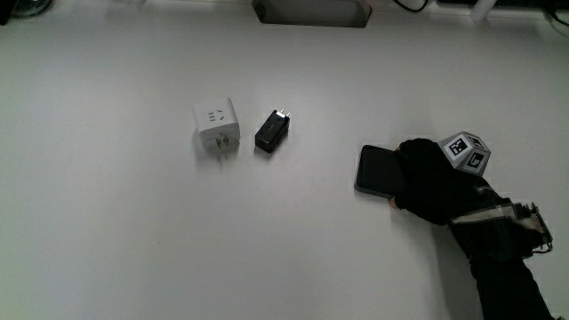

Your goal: Place battery

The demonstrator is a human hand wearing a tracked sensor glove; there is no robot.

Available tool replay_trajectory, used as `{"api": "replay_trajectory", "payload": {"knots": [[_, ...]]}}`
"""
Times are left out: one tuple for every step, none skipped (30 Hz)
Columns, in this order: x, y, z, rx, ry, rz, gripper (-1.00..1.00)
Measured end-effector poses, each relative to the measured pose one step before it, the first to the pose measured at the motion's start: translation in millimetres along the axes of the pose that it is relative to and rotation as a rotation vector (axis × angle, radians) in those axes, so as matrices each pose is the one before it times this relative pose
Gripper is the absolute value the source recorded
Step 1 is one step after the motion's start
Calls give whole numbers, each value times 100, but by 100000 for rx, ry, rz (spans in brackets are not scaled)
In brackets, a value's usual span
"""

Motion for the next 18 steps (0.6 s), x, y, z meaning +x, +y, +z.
{"api": "replay_trajectory", "payload": {"knots": [[-25, 10, -51, 72, -1252, 463, 0], [-124, -137, 14, -1085, 85, -170, 0], [407, 226, -175, -559, -151, -958, -6], [158, -1, -85, 296, 1131, -168, -13], [-170, -246, 68, 769, 355, 125, -19], [92, 61, -49, -398, -1099, 371, -25], [-47, -17, -14, -1528, 859, -944, -31], [-3, 65, -44, 95, -1246, -485, -37], [358, 349, -205, -35, -1679, -892, -44], [-477, -344, 75, -1015, -415, 810, -50], [127, 78, -154, -390, -1069, -789, -56], [-26, -137, -24, -1098, -613, 847, -62], [-211, -539, 203, -176, 2436, 790, -69], [-166, -564, 210, 2440, 1563, 1318, -75], [-263, -557, 116, 956, 257, 2473, -81], [-982, -954, 249, 330, -464, 2628, -87], [-336, -539, -147, 1346, -1373, 2150, -94], [-483, -756, -113, -1690, 22, 1438, -100]]}}
